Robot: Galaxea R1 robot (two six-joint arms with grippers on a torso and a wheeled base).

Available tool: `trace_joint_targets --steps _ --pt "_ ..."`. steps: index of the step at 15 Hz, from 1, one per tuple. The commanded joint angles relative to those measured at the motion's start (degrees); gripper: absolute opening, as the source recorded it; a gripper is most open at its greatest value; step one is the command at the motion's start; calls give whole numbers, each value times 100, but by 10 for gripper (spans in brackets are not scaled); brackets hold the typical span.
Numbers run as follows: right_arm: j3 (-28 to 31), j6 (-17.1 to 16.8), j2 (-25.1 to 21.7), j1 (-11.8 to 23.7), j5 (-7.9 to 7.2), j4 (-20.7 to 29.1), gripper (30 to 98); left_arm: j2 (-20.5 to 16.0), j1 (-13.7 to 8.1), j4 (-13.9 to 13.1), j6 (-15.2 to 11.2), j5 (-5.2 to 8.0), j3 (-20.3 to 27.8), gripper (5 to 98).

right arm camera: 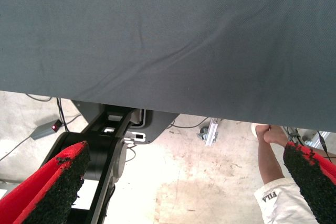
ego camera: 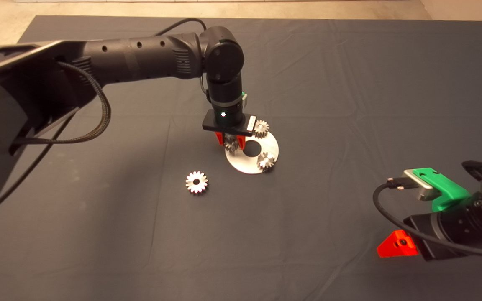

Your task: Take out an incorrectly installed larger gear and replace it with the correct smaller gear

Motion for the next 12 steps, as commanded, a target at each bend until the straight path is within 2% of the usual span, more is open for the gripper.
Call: trace_joint_targets --steps 1,12 --pt "31 27 -74 45 -713 -20 976 -25 -86 59 8 158 228 362" --pt "31 27 -66 52 -713 -20 976 133 -104 41 131 156 -167 362"
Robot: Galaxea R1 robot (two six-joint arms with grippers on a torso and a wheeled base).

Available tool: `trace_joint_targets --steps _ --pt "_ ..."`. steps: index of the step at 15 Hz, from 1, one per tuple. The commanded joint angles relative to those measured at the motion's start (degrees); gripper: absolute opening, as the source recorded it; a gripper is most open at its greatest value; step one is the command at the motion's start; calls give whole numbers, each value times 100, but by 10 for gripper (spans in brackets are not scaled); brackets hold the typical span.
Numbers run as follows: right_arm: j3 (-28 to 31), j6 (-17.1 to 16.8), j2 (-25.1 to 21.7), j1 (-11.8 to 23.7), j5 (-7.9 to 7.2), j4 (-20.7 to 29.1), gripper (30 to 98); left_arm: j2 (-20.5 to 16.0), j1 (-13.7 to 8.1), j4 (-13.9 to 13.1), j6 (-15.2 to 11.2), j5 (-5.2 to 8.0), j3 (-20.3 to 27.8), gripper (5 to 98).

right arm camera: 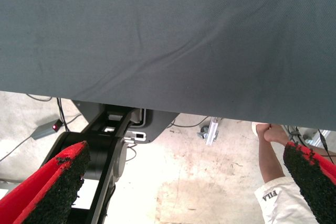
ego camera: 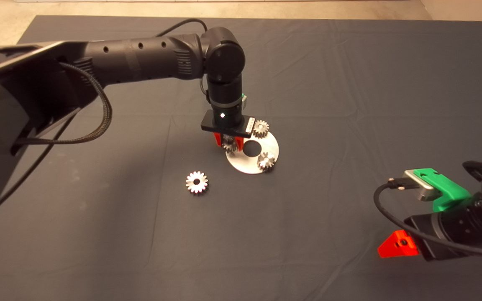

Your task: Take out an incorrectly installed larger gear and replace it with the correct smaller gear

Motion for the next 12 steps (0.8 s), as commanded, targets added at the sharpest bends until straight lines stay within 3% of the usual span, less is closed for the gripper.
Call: trace_joint_targets --steps 1,12 --pt "31 28 -31 68 -713 -20 976 42 -107 0 39 -5 -2 362" --pt "31 28 -39 68 -713 -20 976 -10 -107 -26 -32 -13 137 366"
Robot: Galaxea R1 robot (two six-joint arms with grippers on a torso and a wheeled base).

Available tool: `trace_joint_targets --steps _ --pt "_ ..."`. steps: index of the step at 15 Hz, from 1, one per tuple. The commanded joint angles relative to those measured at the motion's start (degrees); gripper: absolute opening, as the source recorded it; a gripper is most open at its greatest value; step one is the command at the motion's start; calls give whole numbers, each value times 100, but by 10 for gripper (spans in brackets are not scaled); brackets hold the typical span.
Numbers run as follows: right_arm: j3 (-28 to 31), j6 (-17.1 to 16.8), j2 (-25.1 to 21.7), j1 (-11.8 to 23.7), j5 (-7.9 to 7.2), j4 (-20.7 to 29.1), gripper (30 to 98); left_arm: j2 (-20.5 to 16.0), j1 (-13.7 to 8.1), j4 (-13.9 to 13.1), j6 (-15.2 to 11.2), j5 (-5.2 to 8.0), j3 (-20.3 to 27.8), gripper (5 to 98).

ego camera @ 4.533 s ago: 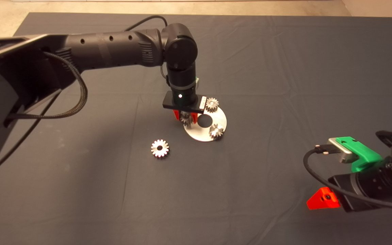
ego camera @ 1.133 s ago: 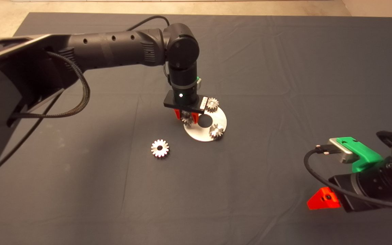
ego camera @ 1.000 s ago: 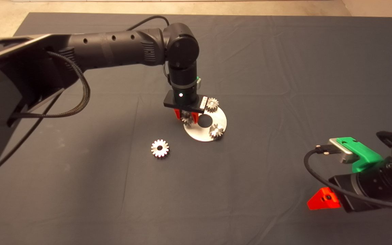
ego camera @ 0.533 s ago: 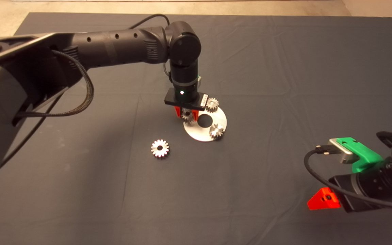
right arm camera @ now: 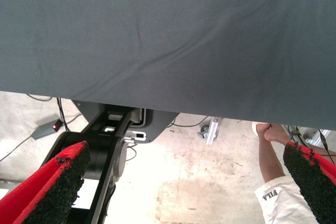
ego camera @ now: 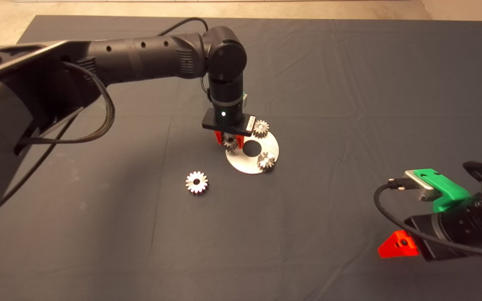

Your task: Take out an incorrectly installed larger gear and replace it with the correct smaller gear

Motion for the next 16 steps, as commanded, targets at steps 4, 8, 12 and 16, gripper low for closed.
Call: trace_joint_targets --steps 4,8,12,16 --pt "31 28 -33 82 -713 -20 976 5 -111 -30 -23 -6 85 397" --pt "31 28 -33 82 -713 -20 976 5 -111 -30 -23 -6 104 431" --pt "31 28 -33 82 -713 -20 976 -13 -132 -38 -23 3 123 485" --pt "31 28 -33 82 -713 -20 976 -459 -449 -126 -145 12 400 537"
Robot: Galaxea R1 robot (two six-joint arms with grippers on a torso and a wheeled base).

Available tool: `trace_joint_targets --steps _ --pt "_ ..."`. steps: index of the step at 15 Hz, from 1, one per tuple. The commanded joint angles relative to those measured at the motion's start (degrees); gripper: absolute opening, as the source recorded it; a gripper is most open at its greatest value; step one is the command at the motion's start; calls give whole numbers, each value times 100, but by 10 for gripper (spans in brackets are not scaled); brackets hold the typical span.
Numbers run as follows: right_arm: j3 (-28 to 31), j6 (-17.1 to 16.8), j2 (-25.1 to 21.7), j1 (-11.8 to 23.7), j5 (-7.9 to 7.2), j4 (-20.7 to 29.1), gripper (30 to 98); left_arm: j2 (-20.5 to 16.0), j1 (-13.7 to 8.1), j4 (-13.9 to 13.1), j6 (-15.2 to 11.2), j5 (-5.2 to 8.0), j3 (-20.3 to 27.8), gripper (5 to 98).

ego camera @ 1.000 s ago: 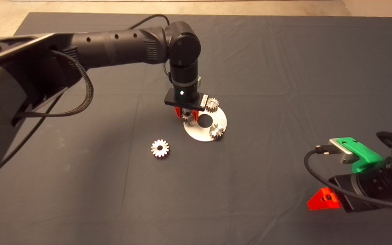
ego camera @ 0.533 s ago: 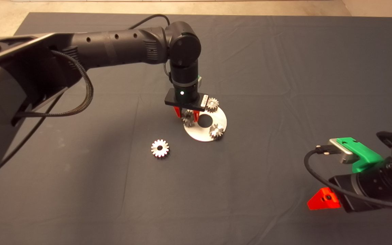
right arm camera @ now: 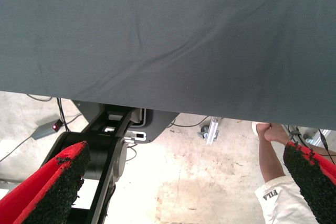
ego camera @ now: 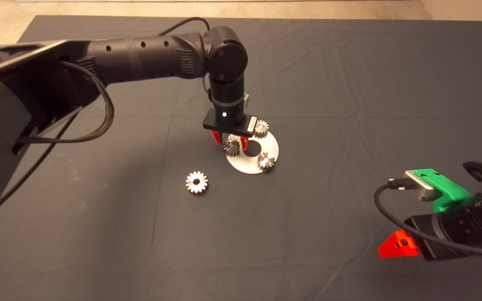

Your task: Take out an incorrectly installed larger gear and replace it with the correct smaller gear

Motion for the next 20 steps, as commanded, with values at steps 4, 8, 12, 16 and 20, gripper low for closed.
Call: trace_joint_targets --steps 4,8,12,16,20 --pt "31 27 -31 79 -713 -20 976 -1388 -507 -112 -440 294 1493 584" --pt "31 18 -31 79 -713 -20 976 -2523 -825 -112 -1437 296 3337 660" --pt "27 10 -26 79 -713 -20 976 -3058 -1131 -104 -2122 294 4695 716" --pt "31 1 6 79 -713 -20 976 -3523 -1131 -104 -2741 294 5599 774" --pt "31 1 13 88 -713 -20 976 -4070 -1131 -108 -2902 263 6026 823"
